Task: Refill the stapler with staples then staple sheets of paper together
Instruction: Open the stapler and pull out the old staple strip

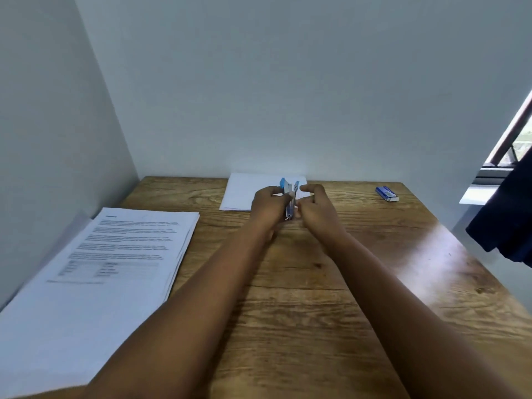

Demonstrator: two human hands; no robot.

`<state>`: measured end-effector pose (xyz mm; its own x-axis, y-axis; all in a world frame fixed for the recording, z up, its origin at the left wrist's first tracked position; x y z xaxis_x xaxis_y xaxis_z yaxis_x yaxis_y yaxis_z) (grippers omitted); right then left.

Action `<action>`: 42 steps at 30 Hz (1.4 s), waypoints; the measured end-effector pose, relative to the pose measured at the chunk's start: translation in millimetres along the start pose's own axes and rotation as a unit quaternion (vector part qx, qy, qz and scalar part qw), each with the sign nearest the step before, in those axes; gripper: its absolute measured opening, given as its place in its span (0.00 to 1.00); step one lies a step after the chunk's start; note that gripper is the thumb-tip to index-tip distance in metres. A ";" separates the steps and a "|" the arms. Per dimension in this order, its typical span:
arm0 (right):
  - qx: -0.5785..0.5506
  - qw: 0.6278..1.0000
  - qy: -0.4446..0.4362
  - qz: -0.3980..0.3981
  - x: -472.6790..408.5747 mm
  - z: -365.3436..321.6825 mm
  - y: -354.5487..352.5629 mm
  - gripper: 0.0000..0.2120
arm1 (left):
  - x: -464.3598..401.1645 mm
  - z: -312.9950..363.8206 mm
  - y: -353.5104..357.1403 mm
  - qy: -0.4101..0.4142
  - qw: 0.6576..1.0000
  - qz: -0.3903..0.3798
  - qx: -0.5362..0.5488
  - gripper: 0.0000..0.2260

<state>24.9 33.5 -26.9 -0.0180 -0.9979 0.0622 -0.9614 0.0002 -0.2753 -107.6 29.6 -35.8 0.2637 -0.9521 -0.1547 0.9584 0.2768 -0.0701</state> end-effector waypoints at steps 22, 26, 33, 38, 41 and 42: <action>-0.087 0.993 0.055 -0.062 34.5 24.7 39.9 0.09 | 56.9 -6.5 -48.9 0.143 0.974 -0.068 -0.160 0.05; -0.049 0.997 0.031 -0.043 36.7 25.7 45.2 0.09 | 61.0 -2.9 -48.2 0.172 0.963 -0.068 -0.195 0.05; 0.088 0.995 -0.036 0.030 42.0 16.4 47.2 0.12 | 65.2 1.7 -43.7 0.215 0.934 -0.060 -0.281 0.08; 0.100 0.991 -0.069 0.048 46.1 15.6 49.5 0.12 | 59.5 -9.1 -59.0 0.156 0.971 0.001 -0.180 0.06; 0.013 0.996 -0.073 0.042 43.5 19.2 42.8 0.09 | 59.4 -15.9 -68.8 0.087 0.994 0.060 0.025 0.04; -0.036 0.997 -0.063 0.040 42.6 21.8 39.5 0.09 | 59.0 -17.5 -71.4 0.066 0.989 0.078 0.105 0.04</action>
<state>-7.9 -10.4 -56.1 -0.0657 -0.9946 -0.0801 -0.9753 0.0810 -0.2054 -162.4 -44.0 -57.2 0.4064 -0.8712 -0.2755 0.9126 0.3723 0.1688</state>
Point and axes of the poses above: each hand's wrist, its own x-axis away from the middle knuckle, its own y-axis out of the palm, z = x × y, the point moved 8 cm from there along -x, towards the middle knuckle, and after that the axes turned 11 degrees about y, right-handed, at the moved point
